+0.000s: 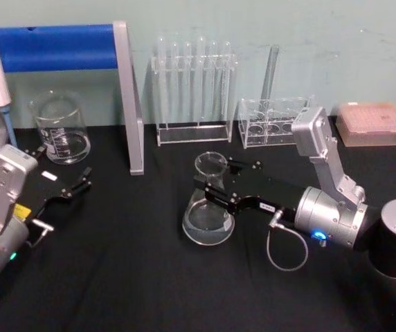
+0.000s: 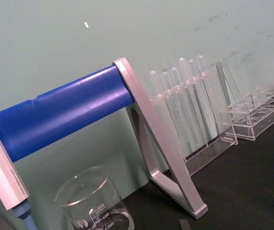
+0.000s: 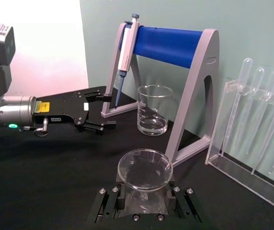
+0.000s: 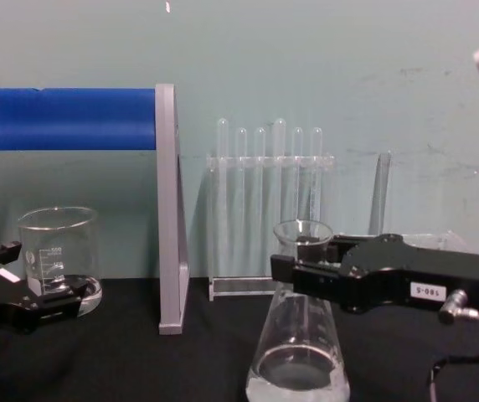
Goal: Grasp the erlenmeyer flask with one hand, shake it three times, then place it back.
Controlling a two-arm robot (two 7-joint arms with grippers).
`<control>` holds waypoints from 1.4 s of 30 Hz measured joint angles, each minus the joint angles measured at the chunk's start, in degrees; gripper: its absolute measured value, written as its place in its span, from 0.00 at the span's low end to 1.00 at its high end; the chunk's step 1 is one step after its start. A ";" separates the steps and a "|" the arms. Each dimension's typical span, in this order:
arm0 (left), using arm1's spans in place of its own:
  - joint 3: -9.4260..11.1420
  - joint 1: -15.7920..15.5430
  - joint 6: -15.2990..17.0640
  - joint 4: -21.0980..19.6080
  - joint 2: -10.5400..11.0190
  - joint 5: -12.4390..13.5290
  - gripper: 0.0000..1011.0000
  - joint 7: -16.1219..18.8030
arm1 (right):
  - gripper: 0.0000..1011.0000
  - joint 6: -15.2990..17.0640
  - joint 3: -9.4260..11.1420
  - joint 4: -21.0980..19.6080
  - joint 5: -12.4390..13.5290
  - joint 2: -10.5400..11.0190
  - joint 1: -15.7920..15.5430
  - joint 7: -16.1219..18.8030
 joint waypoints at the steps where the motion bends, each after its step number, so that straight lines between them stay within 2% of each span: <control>1: 0.00 0.00 0.00 0.00 0.00 0.00 0.99 0.00 | 0.44 -0.13 -0.11 0.24 -0.01 -0.03 0.10 0.09; 16: 0.00 0.00 0.00 0.00 0.00 0.00 0.99 0.00 | 0.44 -1.45 -1.08 3.73 -0.07 -0.80 1.50 1.32; 42: 0.00 0.00 0.00 0.00 0.00 0.00 0.99 0.00 | 0.44 -1.56 -2.22 5.63 0.64 -1.06 2.45 2.80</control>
